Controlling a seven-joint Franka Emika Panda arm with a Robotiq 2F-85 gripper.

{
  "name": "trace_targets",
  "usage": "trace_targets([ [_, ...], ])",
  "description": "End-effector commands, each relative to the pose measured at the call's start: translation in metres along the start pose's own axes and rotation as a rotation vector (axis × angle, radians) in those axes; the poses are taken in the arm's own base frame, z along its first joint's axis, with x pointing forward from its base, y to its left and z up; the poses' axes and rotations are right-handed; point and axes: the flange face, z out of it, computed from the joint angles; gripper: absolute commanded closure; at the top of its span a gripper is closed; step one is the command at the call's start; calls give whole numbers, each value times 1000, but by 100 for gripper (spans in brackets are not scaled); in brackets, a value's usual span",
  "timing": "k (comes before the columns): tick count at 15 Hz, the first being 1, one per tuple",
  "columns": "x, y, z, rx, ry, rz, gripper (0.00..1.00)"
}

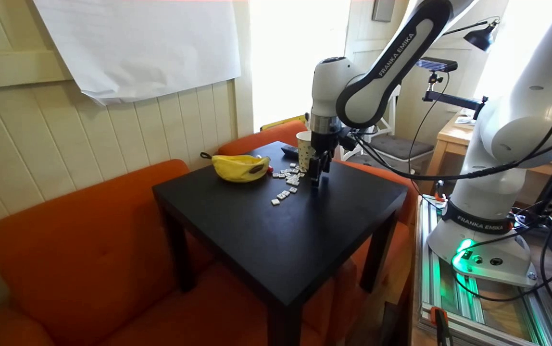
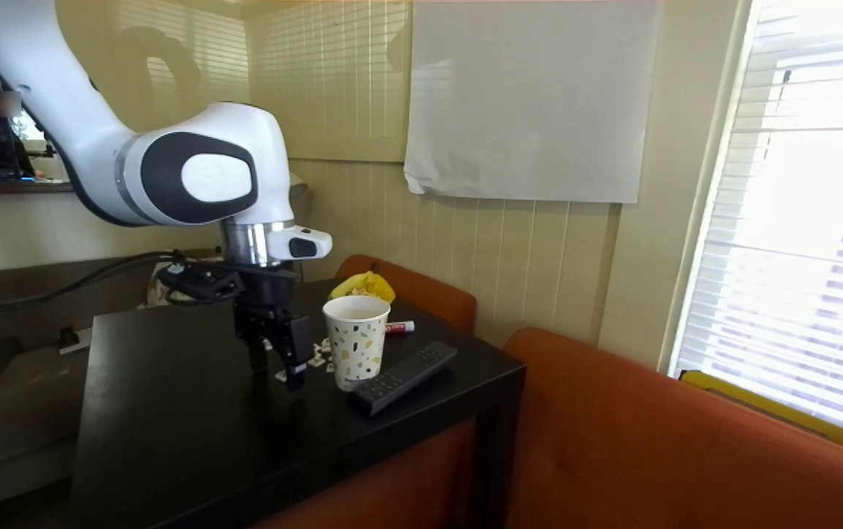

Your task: Put the small blocks inside the cup

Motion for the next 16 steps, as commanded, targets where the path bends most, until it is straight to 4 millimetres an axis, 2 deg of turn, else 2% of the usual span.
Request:
trace_targets([
  [1, 9, 4, 3, -1, 8, 15, 23],
  [11, 18, 5, -2, 23, 10, 17, 95],
  [12, 17, 5, -1, 33, 6, 22, 98],
  [16, 16, 12, 3, 57, -5, 52, 93],
])
